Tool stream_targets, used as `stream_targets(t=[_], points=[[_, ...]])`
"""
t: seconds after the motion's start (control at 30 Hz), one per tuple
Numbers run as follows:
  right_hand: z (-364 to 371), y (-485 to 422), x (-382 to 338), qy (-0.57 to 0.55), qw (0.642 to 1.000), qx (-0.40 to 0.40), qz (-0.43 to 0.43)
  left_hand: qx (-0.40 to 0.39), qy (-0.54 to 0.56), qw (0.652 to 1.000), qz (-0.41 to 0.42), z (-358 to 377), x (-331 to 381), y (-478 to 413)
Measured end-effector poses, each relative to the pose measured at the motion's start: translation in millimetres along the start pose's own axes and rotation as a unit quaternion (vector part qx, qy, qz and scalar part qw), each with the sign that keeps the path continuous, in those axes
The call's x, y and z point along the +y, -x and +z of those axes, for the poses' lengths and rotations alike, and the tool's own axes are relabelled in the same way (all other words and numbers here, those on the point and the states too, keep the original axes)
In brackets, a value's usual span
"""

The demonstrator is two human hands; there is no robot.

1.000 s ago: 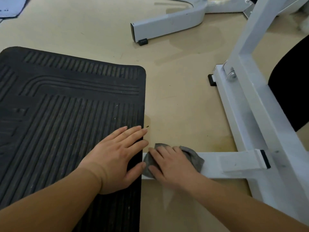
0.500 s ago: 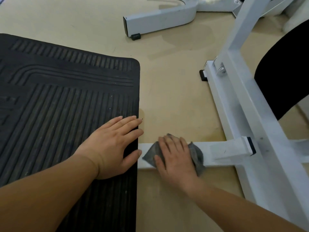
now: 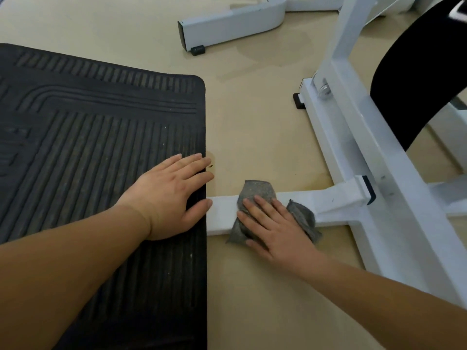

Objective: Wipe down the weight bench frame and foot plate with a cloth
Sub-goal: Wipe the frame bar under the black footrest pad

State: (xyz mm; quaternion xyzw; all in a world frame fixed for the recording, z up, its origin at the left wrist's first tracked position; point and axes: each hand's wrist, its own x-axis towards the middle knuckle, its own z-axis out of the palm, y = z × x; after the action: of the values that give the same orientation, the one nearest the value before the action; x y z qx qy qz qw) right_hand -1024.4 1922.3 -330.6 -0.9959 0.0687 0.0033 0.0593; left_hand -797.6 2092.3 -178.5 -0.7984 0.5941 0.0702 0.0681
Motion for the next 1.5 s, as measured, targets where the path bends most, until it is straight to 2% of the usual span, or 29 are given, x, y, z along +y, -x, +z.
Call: stream_targets(t=[0.1,0.23,0.5,0.7,0.87,1.0,1.2,1.37,1.5], points=[[0,-37,-16,-0.007,1.000,-0.002,-0.017,0.010,0.000,1.000,0.004,2,0,1],[-12,-72,-10,0.009,0.997,-0.060,-0.044,0.006,0.003,1.000,0.007,1,-2,0],[-18,12,67,0.052,0.998,-0.021,-0.027,0.012,0.008,1.000,0.007,3,-3,1],[-9,-5,51,0.027,0.999,0.001,0.017,0.017,0.009,1.000,0.006,5,-2,2],[-8,-25,37,0.042,0.999,-0.021,0.025,0.013,0.012,1.000,0.006,3,-3,2],[-15,-7,54,0.076,0.996,-0.054,-0.007,0.003,0.012,1.000,0.009,2,-4,3],[-33,33,79,0.190,0.980,-0.053,0.025,0.000,0.009,1.000,0.008,1,-3,1],[-26,16,65,0.153,0.979,-0.100,0.089,0.006,0.003,1.000,0.009,4,-5,2],[-37,11,68,0.187,0.974,-0.117,0.057,0.003,0.012,1.000,0.010,4,-7,2]])
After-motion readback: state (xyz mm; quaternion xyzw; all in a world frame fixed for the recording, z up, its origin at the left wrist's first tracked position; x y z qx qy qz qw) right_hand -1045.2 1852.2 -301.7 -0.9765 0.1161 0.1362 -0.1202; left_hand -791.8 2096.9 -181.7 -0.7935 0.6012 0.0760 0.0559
